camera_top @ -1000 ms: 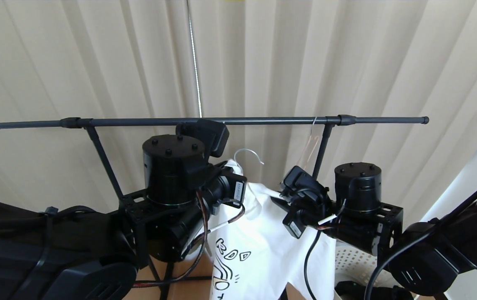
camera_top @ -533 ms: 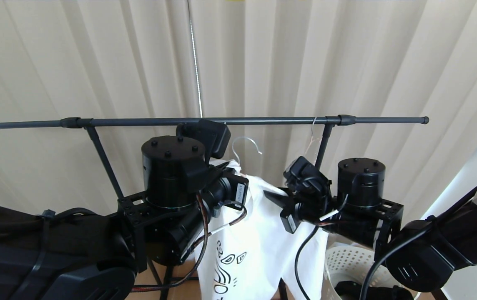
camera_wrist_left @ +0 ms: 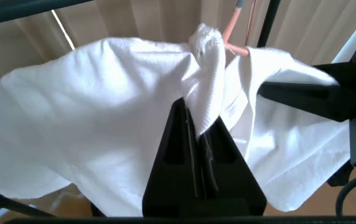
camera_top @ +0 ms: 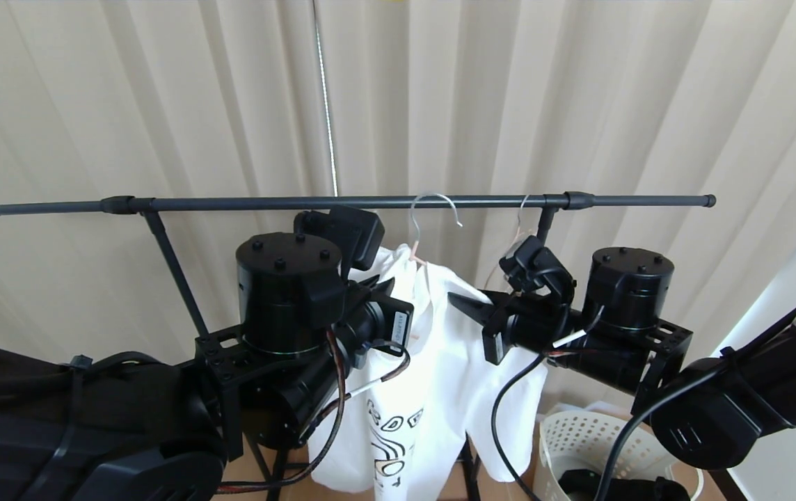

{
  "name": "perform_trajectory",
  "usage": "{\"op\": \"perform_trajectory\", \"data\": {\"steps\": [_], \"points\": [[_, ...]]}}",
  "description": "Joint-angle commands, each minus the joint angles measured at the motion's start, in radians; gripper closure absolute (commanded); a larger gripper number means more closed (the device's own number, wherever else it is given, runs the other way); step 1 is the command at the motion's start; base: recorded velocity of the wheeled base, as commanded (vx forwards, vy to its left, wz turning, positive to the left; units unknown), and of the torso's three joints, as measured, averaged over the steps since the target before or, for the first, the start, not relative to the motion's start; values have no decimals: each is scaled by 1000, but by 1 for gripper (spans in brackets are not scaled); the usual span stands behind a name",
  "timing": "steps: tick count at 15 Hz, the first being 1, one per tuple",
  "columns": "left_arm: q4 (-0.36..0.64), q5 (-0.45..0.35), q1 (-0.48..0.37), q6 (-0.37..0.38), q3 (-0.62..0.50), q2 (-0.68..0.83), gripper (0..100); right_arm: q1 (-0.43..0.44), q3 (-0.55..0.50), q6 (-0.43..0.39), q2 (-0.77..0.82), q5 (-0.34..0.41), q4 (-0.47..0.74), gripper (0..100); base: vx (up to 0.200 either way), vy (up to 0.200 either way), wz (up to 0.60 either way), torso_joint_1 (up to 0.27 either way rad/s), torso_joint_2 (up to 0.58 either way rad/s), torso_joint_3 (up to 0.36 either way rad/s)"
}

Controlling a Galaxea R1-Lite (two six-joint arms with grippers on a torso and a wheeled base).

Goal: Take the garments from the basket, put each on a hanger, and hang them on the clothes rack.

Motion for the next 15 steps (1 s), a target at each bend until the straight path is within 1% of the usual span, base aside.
{"op": "perform_trajectory", "data": {"steps": [1, 3, 5, 11, 12, 14, 15], "points": [[0, 0, 1, -5, 6, 1, 100, -8, 1, 0, -1, 2, -8, 100, 0, 0, 0, 0, 0, 0], [0, -2, 1, -3, 8, 1, 100, -8, 3, 2, 1, 7, -20, 100, 0, 0, 0, 0, 0, 0], [-1, -6, -3, -5, 17, 1, 100, -16, 12, 8, -4, 30, -39, 100, 0, 0, 0, 0, 0, 0], [-3, -9, -8, 3, 32, 1, 100, -17, 14, 14, -6, 32, -60, 100, 0, 0, 0, 0, 0, 0], [-3, -8, -8, 3, 34, 1, 0, -17, 14, 14, -6, 32, -60, 100, 0, 0, 0, 0, 0, 0], [-3, -8, -8, 1, 34, 1, 0, -22, 14, 14, -6, 35, -60, 100, 0, 0, 0, 0, 0, 0], [-7, -8, -9, 1, 38, -5, 0, -31, 14, 14, -4, 50, -60, 100, 0, 0, 0, 0, 0, 0]]}}
